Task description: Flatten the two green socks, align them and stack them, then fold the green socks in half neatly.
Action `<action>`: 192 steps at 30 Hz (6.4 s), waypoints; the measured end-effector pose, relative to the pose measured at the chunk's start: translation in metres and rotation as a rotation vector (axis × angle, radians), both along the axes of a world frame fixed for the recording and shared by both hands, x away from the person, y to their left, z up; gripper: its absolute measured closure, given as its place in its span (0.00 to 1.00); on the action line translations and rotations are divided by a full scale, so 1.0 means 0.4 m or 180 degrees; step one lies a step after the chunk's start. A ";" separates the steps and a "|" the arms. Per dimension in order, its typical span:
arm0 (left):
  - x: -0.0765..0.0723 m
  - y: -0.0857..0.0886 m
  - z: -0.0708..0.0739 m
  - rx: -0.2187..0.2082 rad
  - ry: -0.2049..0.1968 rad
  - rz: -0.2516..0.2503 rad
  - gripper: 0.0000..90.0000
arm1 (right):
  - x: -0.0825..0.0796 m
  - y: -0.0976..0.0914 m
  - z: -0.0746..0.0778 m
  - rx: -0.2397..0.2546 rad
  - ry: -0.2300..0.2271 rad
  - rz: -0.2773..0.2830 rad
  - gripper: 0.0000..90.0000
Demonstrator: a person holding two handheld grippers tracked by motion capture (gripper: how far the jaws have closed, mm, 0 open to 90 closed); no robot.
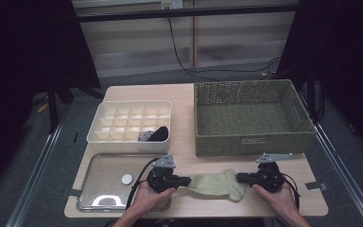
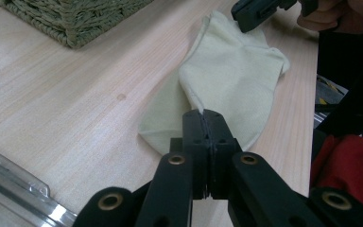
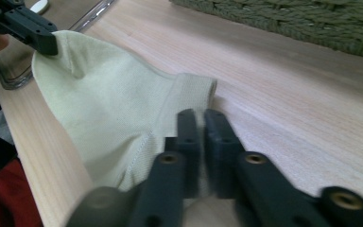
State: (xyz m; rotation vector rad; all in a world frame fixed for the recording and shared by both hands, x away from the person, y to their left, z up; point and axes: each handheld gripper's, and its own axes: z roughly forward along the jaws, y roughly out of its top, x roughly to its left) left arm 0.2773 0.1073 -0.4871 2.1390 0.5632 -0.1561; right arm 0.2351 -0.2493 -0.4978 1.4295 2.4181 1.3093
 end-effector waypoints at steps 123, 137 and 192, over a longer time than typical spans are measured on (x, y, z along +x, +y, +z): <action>-0.001 -0.041 0.020 0.0012 -0.0219 0.0089 0.58 | 0.028 0.020 -0.006 0.0086 -0.0001 0.0127 0.95; 0.011 -0.092 0.057 -0.0061 -0.0296 -0.0109 0.73 | 0.024 0.021 0.008 0.0216 -0.0046 0.0151 0.95; 0.009 -0.233 -0.029 0.0304 -0.0178 -0.0383 0.85 | 0.025 0.102 0.080 0.0703 -0.0296 0.0410 0.95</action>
